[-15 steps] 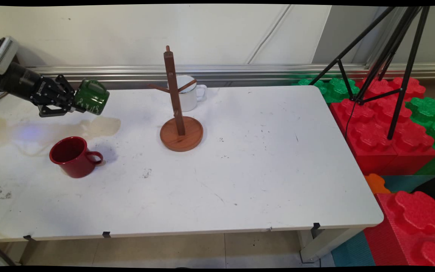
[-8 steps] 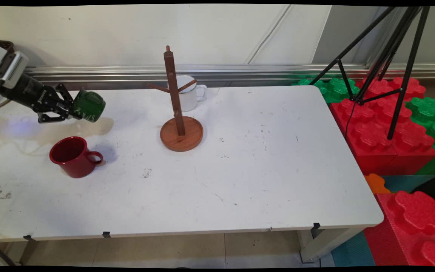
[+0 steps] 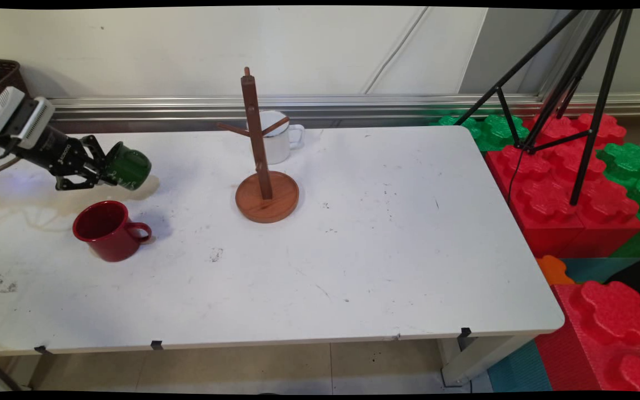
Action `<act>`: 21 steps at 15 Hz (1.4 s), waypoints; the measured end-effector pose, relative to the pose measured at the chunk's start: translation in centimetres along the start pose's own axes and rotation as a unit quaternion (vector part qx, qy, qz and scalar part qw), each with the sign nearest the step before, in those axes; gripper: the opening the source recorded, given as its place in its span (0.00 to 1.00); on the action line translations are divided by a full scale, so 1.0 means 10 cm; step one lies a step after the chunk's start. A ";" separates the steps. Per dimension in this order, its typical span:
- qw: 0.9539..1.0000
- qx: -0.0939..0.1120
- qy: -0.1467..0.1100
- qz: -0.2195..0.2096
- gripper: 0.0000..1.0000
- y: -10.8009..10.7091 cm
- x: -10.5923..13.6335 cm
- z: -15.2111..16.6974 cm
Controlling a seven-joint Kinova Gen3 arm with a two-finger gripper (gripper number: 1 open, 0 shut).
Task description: Place the picked object on the table
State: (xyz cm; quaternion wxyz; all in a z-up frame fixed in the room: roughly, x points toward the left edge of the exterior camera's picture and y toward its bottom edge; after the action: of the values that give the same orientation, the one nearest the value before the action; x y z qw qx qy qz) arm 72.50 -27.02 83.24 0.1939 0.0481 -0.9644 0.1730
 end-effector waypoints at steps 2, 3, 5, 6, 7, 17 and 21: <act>1.000 -0.004 -0.014 0.008 0.00 0.02 -0.02 0.04; 1.000 -0.006 -0.019 0.012 0.00 0.03 -0.03 0.05; 0.999 -0.010 -0.028 0.019 0.00 0.04 -0.04 0.07; 0.999 -0.011 -0.032 0.023 0.00 0.05 -0.05 0.08; 0.999 -0.013 -0.038 0.027 0.00 0.06 -0.06 0.09; 0.996 -0.023 -0.065 0.054 0.00 0.12 -0.09 0.10; 0.996 -0.027 -0.068 0.060 1.00 0.14 -0.09 0.11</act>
State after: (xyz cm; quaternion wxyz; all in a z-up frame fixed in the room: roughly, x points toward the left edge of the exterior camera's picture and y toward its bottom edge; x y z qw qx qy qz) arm 72.68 -26.08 81.55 0.1182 -0.0034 -0.9808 0.1550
